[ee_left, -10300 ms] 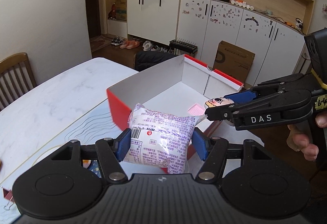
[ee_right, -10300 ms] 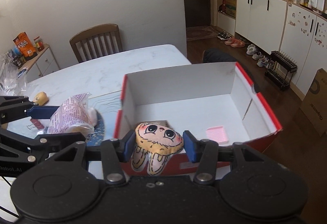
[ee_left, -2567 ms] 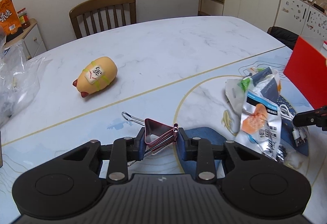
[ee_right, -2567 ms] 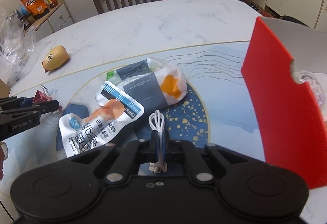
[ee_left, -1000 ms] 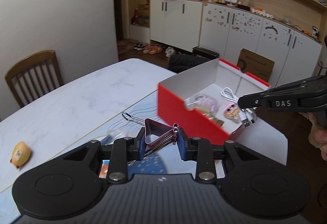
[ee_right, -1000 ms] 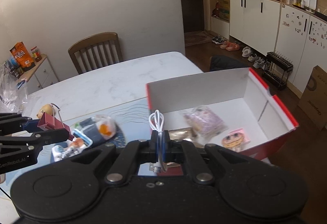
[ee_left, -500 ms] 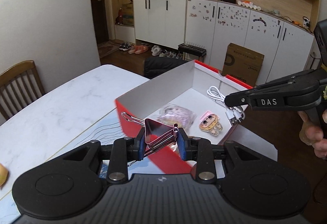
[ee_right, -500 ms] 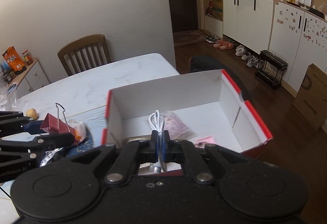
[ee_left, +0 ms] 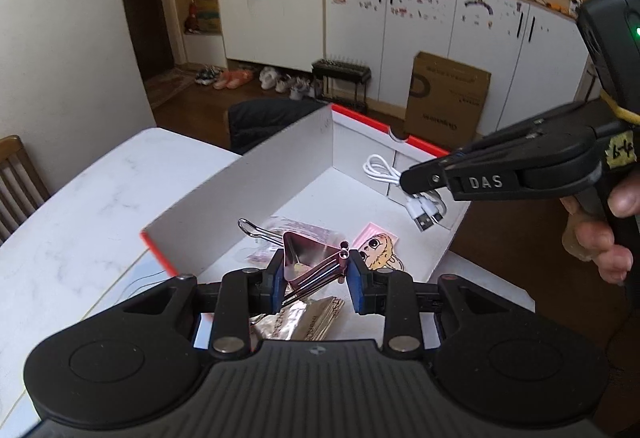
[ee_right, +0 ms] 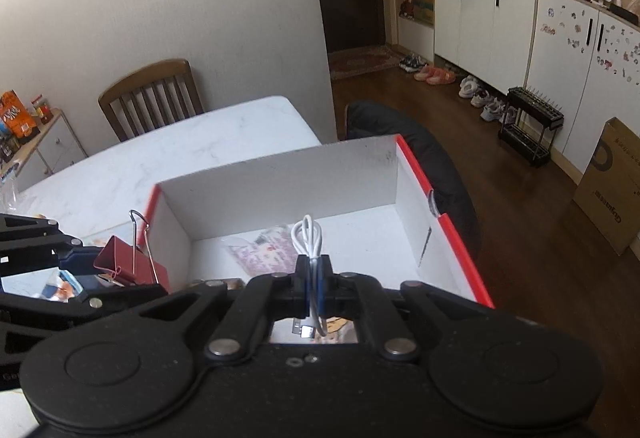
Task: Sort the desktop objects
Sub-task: 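Carry the binder clip and USB cable with both tools over the red shoebox, then open both tools to drop the binder clip and cable into the box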
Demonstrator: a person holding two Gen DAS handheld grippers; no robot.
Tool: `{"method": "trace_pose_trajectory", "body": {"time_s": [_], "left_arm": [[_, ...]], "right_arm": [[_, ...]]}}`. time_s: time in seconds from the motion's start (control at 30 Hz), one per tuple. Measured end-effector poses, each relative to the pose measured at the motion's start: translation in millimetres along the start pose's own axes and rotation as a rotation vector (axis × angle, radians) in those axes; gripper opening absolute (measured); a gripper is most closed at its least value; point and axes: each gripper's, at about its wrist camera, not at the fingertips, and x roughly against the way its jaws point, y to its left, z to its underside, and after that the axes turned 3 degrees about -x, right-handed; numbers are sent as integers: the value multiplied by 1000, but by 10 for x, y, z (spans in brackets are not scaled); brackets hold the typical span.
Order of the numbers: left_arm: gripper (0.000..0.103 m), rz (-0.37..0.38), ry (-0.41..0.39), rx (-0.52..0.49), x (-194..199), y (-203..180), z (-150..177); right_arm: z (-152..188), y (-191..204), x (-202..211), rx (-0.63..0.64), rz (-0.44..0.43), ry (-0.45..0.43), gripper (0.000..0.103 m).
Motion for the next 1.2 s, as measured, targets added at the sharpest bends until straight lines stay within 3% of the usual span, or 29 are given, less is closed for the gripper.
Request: {"method": "trace_pose_trajectory", "body": {"time_s": [0.37, 0.7, 1.2], "left_arm": [[30, 101, 159, -64, -643, 0, -147], [30, 128, 273, -47, -1085, 1, -203], [30, 136, 334, -48, -1296, 18, -111]], "right_arm": [[-77, -170, -486, 24, 4, 108, 3], [-209, -257, -880, 60, 26, 179, 3], [-139, -301, -1188, 70, 37, 311, 3]]}}
